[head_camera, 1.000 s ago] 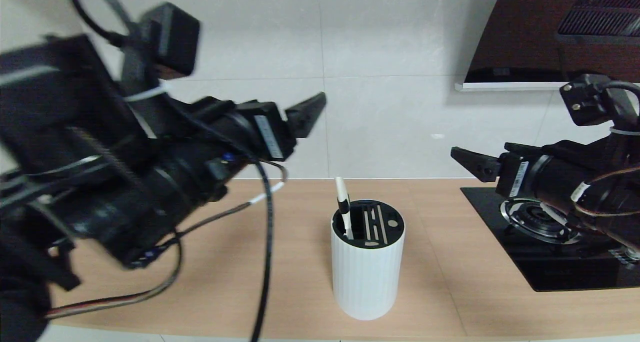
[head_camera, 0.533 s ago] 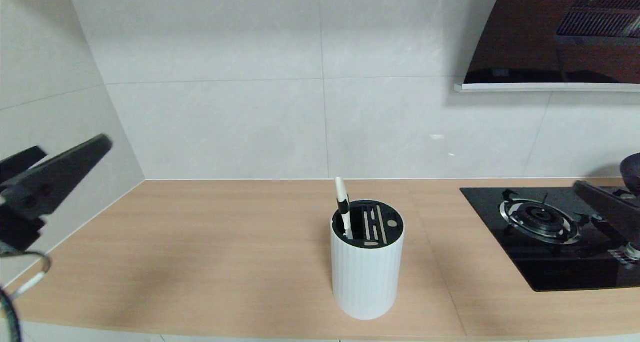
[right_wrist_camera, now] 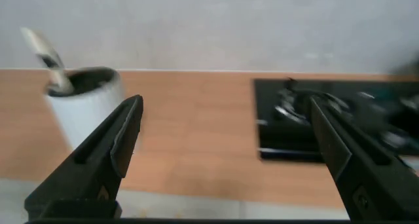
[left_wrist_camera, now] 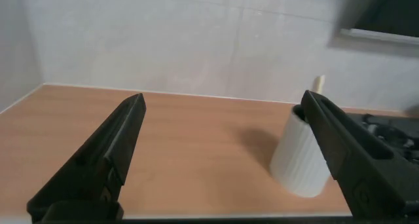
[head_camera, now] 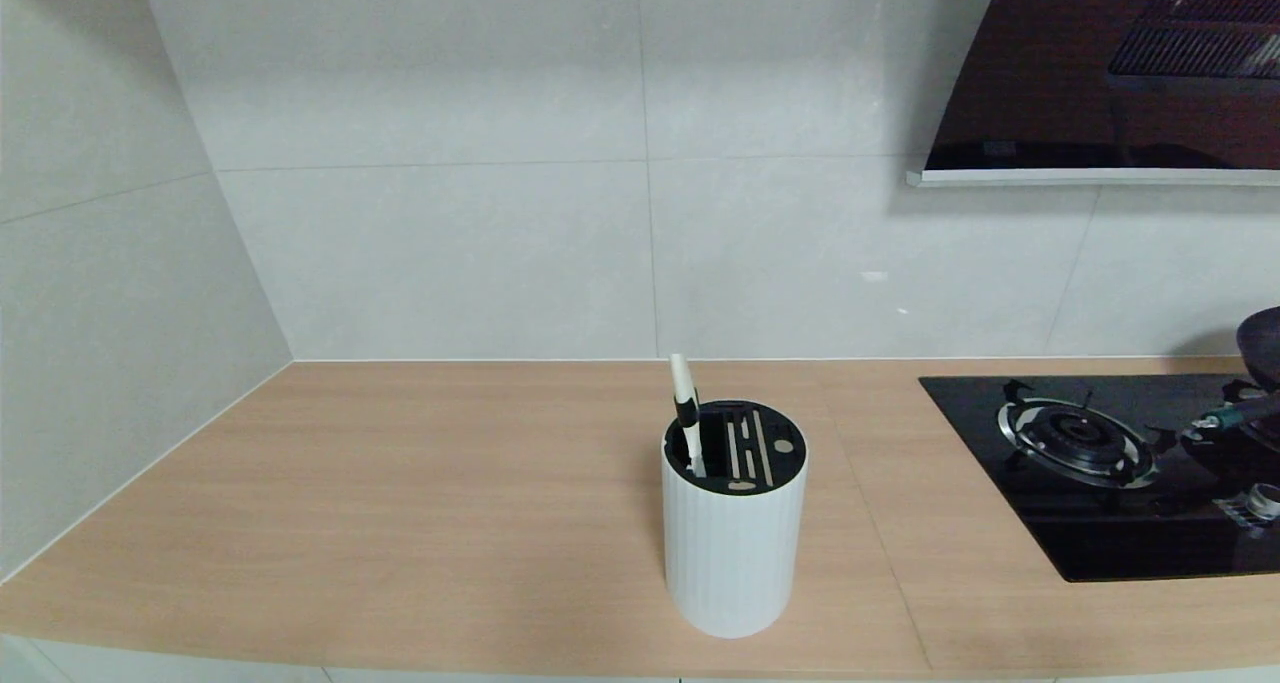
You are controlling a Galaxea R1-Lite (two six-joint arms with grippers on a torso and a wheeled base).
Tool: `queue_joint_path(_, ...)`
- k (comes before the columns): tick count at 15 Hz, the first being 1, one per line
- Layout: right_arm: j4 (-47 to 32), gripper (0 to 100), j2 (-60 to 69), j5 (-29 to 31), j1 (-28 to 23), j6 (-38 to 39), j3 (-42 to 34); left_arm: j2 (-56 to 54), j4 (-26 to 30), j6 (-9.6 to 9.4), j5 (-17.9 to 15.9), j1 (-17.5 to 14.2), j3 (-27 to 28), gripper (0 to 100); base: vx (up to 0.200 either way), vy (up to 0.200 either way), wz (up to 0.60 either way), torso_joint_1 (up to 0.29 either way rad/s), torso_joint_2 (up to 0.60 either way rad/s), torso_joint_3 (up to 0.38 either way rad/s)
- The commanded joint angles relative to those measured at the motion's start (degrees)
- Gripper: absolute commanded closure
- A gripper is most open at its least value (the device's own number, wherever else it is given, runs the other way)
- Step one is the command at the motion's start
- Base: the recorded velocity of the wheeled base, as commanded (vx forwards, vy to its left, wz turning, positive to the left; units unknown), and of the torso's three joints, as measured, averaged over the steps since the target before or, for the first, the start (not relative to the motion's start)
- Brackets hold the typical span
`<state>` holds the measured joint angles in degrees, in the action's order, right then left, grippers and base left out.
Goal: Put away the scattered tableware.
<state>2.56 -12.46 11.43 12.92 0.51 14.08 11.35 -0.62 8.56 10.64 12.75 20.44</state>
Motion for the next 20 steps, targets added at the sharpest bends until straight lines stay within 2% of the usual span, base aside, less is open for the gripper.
queue_joint_path(1,-1.2,0,6.7,-0.2,-5.9,-0.5,-1.1,-5.9,-1.7,-0.12,2.7,-4.8,-4.8,0,0.0,0.0,0.0,0.0,0.0,0.0)
queue_joint_path(3,-0.9,0,7.8,-0.2,-10.0,-0.3,-3.4,-5.9,-7.8,-1.17,5.4,-6.9,-9.5,0,0.0,0.0,0.0,0.0,0.0,0.0)
queue_joint_path(5,-1.1,0,11.4,-2.6,-12.4,-0.3,-4.2,-7.7,-9.0,-1.88,5.2,-10.8,-11.9,0,0.0,0.0,0.0,0.0,0.0,0.0)
queue_joint_path(6,-0.6,0,12.5,-5.8,-12.9,-0.3,-6.2,-11.3,-7.0,-5.75,3.2,-12.5,-15.3,0,0.0,0.0,0.0,0.0,0.0,0.0)
queue_joint_path(7,0.4,0,12.5,-5.8,-12.9,-0.3,-8.1,-11.3,-8.4,-6.01,3.3,-12.5,-18.9,0,0.0,0.0,0.0,0.0,0.0,0.0)
queue_joint_path(9,3.0,0,12.5,-6.0,-12.9,-0.7,-11.8,-11.3,-5.5,-5.04,1.3,-12.5,-20.4,0,0.0,0.0,0.0,0.0,0.0,0.0)
queue_joint_path(10,4.4,0,12.5,-6.2,-12.9,-0.2,-14.1,-11.3,-1.3,-3.11,-4.1,-12.5,-20.4,0,0.0,0.0,0.0,0.0,0.0,0.0)
queue_joint_path(11,2.3,0,12.5,-6.3,-12.9,0.3,-14.1,-11.3,-1.2,-3.28,-6.2,-12.5,-20.4,0,0.0,0.0,0.0,0.0,0.0,0.0)
queue_joint_path(13,-2.7,0,12.5,-8.1,-12.9,0.2,-14.1,-11.3,-1.1,-4.43,-7.7,-12.5,-20.4,0,0.0,0.0,0.0,0.0,0.0,0.0)
queue_joint_path(15,-2.9,0,12.5,-12.2,-12.9,-0.3,-14.1,-11.3,-1.0,-4.95,-8.1,-12.5,-20.4,0,0.0,0.0,0.0,0.0,0.0,0.0)
queue_joint_path(18,-2.8,0,12.4,-12.2,-12.8,-1.0,-14.1,-11.3,-1.0,-8.65,-4.6,-12.5,-20.4,0,0.0,0.0,0.0,0.0,0.0,0.0)
queue_joint_path(20,-2.9,0,12.4,-12.2,-12.8,-1.5,-14.1,-11.3,-1.2,-15.59,-4.8,-12.5,-20.4,0,0.0,0.0,0.0,0.0,0.0,0.0)
